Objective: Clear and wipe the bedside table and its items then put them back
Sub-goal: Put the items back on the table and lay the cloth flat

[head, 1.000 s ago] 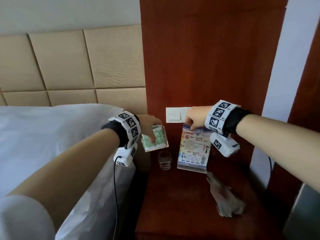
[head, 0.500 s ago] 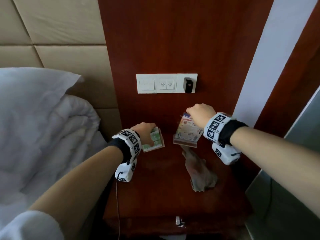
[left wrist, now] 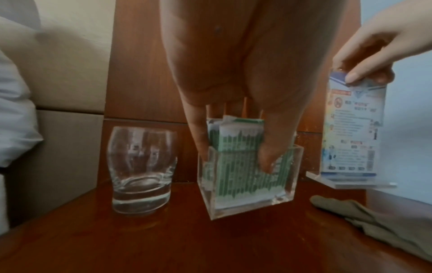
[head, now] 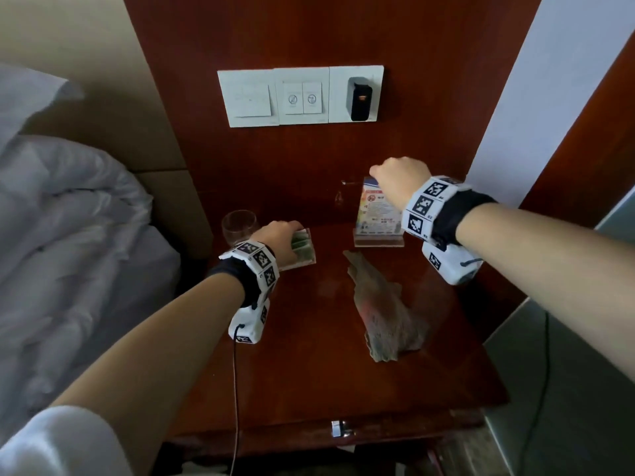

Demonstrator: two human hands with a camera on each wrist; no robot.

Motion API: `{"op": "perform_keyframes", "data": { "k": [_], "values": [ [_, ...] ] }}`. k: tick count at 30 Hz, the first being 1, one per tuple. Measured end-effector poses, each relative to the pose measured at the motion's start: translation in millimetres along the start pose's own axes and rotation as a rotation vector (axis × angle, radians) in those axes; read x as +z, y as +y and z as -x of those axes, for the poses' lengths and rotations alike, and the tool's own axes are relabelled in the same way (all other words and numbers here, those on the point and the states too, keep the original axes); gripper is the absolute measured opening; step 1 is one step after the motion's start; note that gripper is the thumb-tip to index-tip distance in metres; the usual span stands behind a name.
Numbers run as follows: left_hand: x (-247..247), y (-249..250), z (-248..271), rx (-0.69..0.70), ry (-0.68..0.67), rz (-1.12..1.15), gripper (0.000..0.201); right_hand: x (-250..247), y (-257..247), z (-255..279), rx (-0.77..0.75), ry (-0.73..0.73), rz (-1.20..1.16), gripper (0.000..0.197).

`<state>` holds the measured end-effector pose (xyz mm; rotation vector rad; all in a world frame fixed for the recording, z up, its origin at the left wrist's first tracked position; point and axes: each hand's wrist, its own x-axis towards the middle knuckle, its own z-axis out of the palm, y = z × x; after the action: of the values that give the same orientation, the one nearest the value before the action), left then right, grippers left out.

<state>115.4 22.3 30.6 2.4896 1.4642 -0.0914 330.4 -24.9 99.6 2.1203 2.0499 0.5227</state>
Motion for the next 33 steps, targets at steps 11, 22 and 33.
{"op": "perform_keyframes", "data": {
  "k": [11, 22, 33],
  "values": [
    [2, -3, -44, 0.005, 0.007, 0.063, 0.058, 34, 16, -2, 0.066, 0.000, -0.068, 0.033],
    [17, -4, -64, -0.002, -0.063, -0.035, 0.063, 54, 19, 1, 0.099, 0.081, -0.172, 0.034],
    [25, -2, -54, 0.054, 0.114, -0.015, 0.076, 55, 15, 9, 0.156, 0.036, -0.241, 0.049]
  ]
}}
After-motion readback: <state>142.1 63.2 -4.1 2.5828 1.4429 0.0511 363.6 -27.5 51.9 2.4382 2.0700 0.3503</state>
